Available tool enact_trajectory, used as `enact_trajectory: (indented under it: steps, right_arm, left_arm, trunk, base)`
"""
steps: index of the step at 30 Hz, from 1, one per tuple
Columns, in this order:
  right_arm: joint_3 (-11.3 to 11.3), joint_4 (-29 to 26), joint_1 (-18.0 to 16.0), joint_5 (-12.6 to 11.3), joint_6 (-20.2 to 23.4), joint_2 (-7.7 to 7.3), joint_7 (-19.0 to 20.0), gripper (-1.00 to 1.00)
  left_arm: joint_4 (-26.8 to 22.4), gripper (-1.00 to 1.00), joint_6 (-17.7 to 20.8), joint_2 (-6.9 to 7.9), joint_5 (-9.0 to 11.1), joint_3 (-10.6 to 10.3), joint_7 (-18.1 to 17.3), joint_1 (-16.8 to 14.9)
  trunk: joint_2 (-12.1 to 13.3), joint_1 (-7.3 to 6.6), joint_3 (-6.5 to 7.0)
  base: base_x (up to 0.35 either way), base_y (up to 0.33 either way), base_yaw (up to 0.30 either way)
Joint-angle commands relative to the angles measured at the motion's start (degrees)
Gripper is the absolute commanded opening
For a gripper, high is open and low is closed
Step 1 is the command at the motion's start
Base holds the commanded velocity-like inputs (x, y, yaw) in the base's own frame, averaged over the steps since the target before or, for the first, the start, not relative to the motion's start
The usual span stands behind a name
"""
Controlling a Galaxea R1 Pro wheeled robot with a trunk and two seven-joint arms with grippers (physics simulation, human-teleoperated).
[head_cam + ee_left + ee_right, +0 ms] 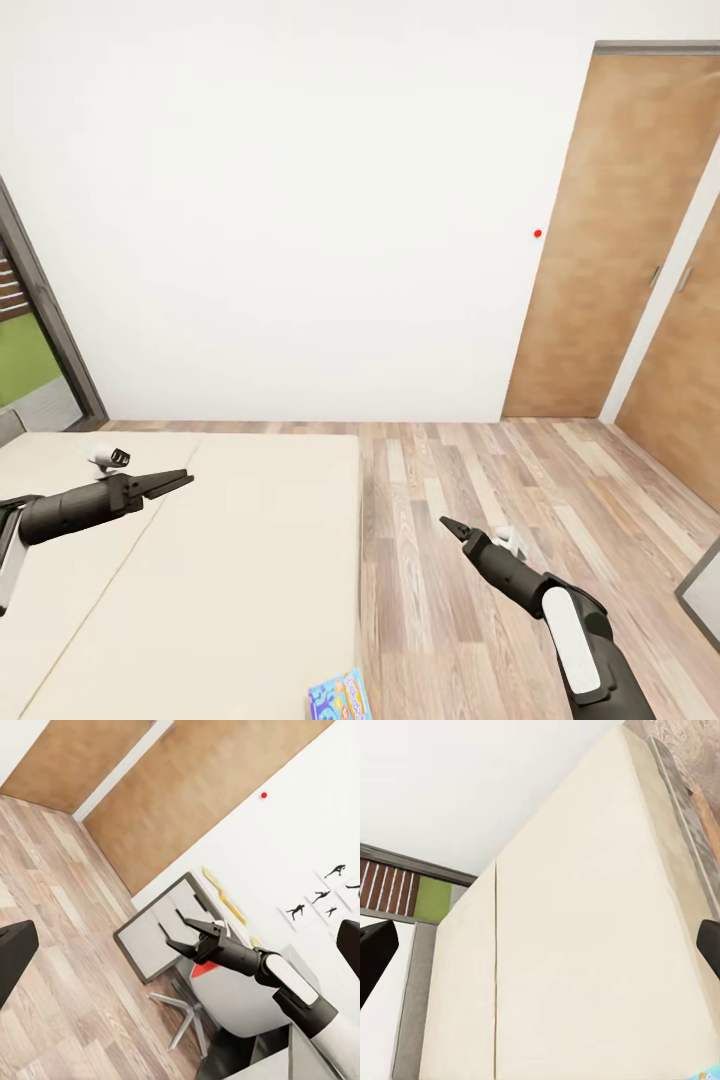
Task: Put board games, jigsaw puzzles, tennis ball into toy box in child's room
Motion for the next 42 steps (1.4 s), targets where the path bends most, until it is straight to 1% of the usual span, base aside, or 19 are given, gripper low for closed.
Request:
enact_trajectory:
  steps: [1, 9, 13, 19, 34, 42]
  right_arm:
    - [-0.22, -0.03, -0.07, -0.04, 0.43, 0.07, 0.18, 1.00]
    - [-0.22, -0.03, -0.06, -0.09, 0.42, 0.05, 0.18, 1.00]
    - [-0.22, -0.03, -0.08, -0.06, 0.42, 0.05, 0.18, 1.00]
    - [-0.22, -0.03, -0.06, 0.03, 0.41, 0.12, 0.18, 1.00]
    - [-0.22, -0.03, -0.02, 0.05, 0.42, 0.11, 0.18, 1.00]
    - [-0.22, -0.07, 0.00, 0.12, 0.45, 0.13, 0.18, 1.00]
  left_arm:
    - [0.01, 1.00, 0.59, 0.01, -0.04, 0.01, -0.24, -0.05]
    - [0.00, 1.00, 0.51, -0.01, 0.00, 0.01, -0.24, -0.05]
    - [-0.01, 1.00, 0.51, -0.02, -0.01, 0.03, -0.24, -0.05]
    - [0.01, 1.00, 0.36, -0.03, 0.06, 0.10, -0.24, -0.05]
    - [-0.01, 1.00, 0.25, -0.05, 0.07, 0.09, -0.24, -0.05]
    - [-0.01, 1.00, 0.24, -0.05, 0.07, 0.14, -0.24, -0.05]
  trunk:
    - [-0.13, 0.05, -0.14]
    - [-0.13, 0.05, -0.14]
    - [-0.13, 0.05, -0.11]
    - [-0.13, 0.05, 0.03]
    - [-0.13, 0.05, 0.09]
    - [-0.13, 0.05, 0.23]
  base:
    - [0.118, 0.000, 0.000]
    - [0.155, -0.077, 0.005]
    - [0.095, -0.159, 0.116]
    - [0.021, -0.196, 0.234]
    - [0.001, -0.030, 0.053]
    - [0.000, -0.061, 0.200]
